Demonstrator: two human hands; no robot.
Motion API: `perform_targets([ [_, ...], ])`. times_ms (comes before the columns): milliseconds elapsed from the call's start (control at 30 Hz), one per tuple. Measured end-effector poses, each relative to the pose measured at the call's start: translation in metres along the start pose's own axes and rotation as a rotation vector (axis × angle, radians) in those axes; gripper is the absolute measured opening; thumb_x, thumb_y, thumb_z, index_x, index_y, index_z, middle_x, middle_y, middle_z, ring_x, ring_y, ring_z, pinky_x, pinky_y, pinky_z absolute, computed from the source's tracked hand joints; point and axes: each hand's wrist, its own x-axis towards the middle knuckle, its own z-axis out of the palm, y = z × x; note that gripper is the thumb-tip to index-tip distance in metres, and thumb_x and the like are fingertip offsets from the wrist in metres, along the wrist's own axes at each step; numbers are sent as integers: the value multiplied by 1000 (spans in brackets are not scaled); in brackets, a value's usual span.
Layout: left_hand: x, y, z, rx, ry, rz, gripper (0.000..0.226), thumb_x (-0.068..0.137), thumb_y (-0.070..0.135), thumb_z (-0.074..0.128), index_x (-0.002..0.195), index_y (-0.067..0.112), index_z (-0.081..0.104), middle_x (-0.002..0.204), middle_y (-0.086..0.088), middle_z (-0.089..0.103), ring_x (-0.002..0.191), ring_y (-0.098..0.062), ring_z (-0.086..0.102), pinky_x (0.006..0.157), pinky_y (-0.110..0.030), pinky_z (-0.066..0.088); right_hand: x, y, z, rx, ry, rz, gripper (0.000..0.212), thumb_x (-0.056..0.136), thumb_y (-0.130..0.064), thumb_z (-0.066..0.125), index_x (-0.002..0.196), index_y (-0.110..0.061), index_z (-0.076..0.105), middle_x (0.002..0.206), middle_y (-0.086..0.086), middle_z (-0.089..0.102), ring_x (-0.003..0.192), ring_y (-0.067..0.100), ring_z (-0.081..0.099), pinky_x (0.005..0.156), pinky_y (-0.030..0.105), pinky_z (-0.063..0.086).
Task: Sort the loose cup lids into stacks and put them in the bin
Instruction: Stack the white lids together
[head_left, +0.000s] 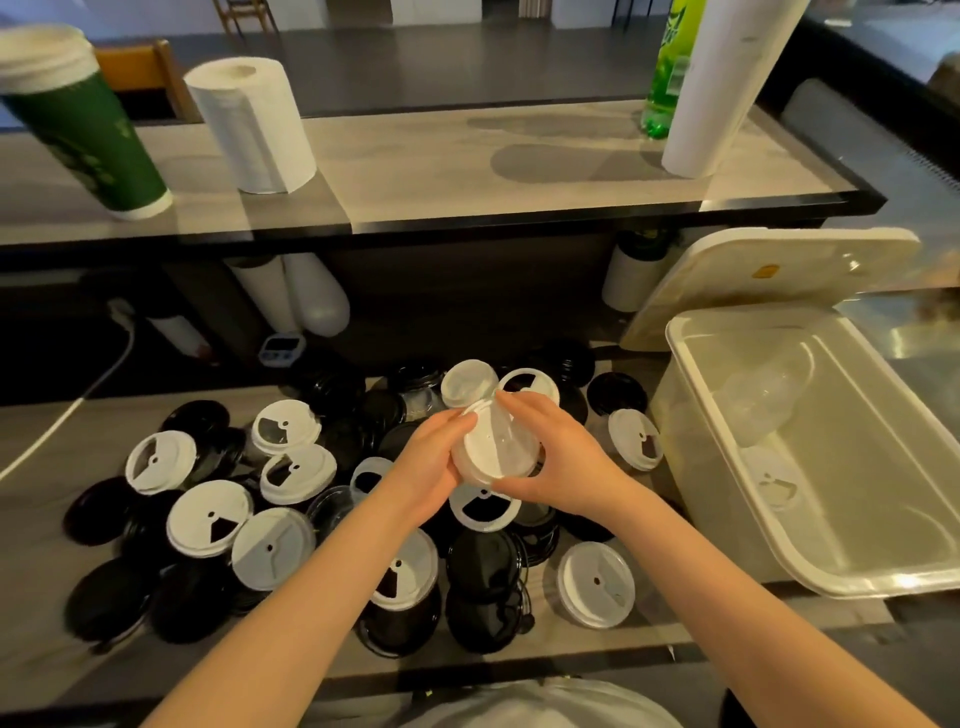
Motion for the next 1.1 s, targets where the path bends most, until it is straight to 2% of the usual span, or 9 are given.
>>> perform_targets([
  [100, -6, 1, -12, 40, 36, 24, 33, 98, 14, 43, 128, 4, 51, 122, -17, 61, 110, -26, 60, 79, -32, 51, 2, -8, 8, -72, 14, -62, 91, 74, -40, 76, 148, -19, 27, 146, -2, 35, 131, 14, 35, 102, 27, 37],
  [300, -22, -1, -33, 69, 87, 70, 27, 99, 10, 40, 121, 5, 53, 114, -14, 63, 102, -22, 61, 78, -30, 52, 10, -13, 34, -109, -11, -128, 96, 70, -39, 79, 148, -23, 26, 145, -1, 36, 130, 20, 40, 101, 38, 43],
  [433, -28, 2, -53, 37, 172, 84, 28, 96, 6, 43, 121, 0, 54, 110, -14, 63, 99, -23, 61, 77, -33, 51, 15, -18, 39, 27, -86, -50, 98, 70, -37, 81, 147, -33, 21, 144, -12, 34, 127, 3, 36, 102, 24, 37],
  [500, -27, 5, -66, 7, 255, 75, 32, 94, 1, 44, 125, -2, 51, 118, -19, 58, 107, -28, 58, 85, -39, 50, 15, -14, 39, 71, -95, 65, 92, 74, -34, 78, 147, -32, 21, 143, -16, 34, 126, 2, 36, 101, 21, 36],
  [567, -25, 6, -81, -11, 305, 64, 37, 92, -1, 46, 129, -3, 48, 125, -20, 55, 115, -32, 54, 95, -44, 46, 11, -4, 43, -107, -108, 157, 84, 79, -36, 72, 147, -27, 24, 147, -7, 34, 134, 13, 34, 102, 27, 35],
  [633, -25, 5, -91, -11, 319, 62, 37, 92, -3, 47, 129, -4, 47, 125, -20, 55, 114, -32, 54, 97, -44, 44, 5, 4, 54, -329, -166, 208, 88, 79, -45, 69, 149, -24, 21, 151, 0, 29, 139, 23, 27, 106, 35, 33],
  [767, -29, -3, -102, -44, 356, 50, 39, 92, -5, 45, 131, -6, 44, 127, -24, 54, 114, -33, 53, 98, -44, 43, 0, 13, 85, -445, -266, 225, 102, 75, -55, 68, 151, -28, 7, 158, 5, 12, 145, 26, 12, 116, 45, 20],
  [933, -32, -8, -111, -113, 405, 17, 45, 90, -6, 48, 134, -5, 40, 132, -23, 50, 119, -35, 51, 96, -43, 44, -1, 10, 90, -425, -149, 216, 94, 77, -47, 70, 150, -23, 15, 152, 5, 25, 137, 27, 26, 110, 37, 30],
  [1100, -35, -6, -111, -137, 390, -28, 44, 90, -5, 48, 133, -4, 41, 130, -24, 51, 116, -34, 53, 91, -42, 46, 7, -28, 74, -35, 139, 132, 88, 73, -39, 77, 146, -25, 28, 142, -7, 36, 131, 10, 31, 104, 24, 28],
])
